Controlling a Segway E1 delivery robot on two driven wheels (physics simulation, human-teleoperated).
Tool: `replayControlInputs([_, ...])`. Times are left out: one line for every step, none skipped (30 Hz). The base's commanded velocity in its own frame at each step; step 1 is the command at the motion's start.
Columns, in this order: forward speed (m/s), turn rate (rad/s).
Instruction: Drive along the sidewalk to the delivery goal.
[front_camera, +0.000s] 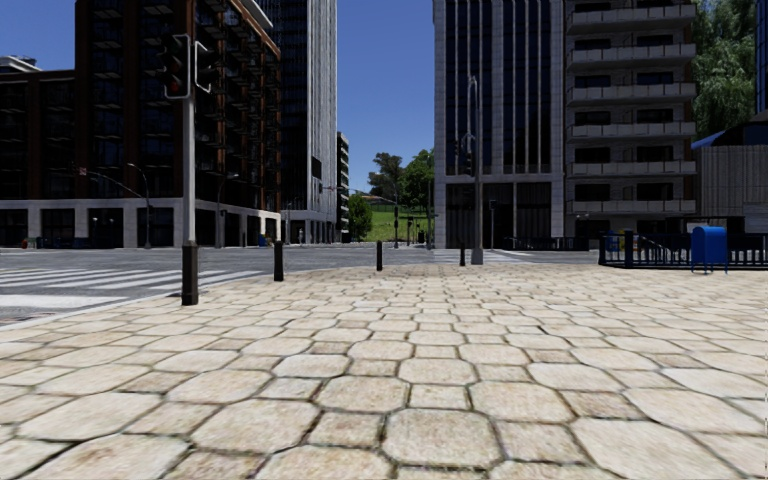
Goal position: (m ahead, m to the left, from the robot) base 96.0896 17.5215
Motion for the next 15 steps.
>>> replayControlInputs([2.0, 0.0])
replayControlInputs([2.0, 0.0])
replayControlInputs([2.0, 0.0])
replayControlInputs([2.0, 0.0])
replayControlInputs([2.0, 0.0])
replayControlInputs([2.0, 0.0])
replayControlInputs([2.0, 0.0])
replayControlInputs([2.0, 0.0])
replayControlInputs([2.0, 0.0])
replayControlInputs([2.0, 0.0])
replayControlInputs([2.0, 0.0])
replayControlInputs([2.0, 0.0])
replayControlInputs([2.0, 0.0])
replayControlInputs([2.0, 0.0])
replayControlInputs([2.0, 0.0])
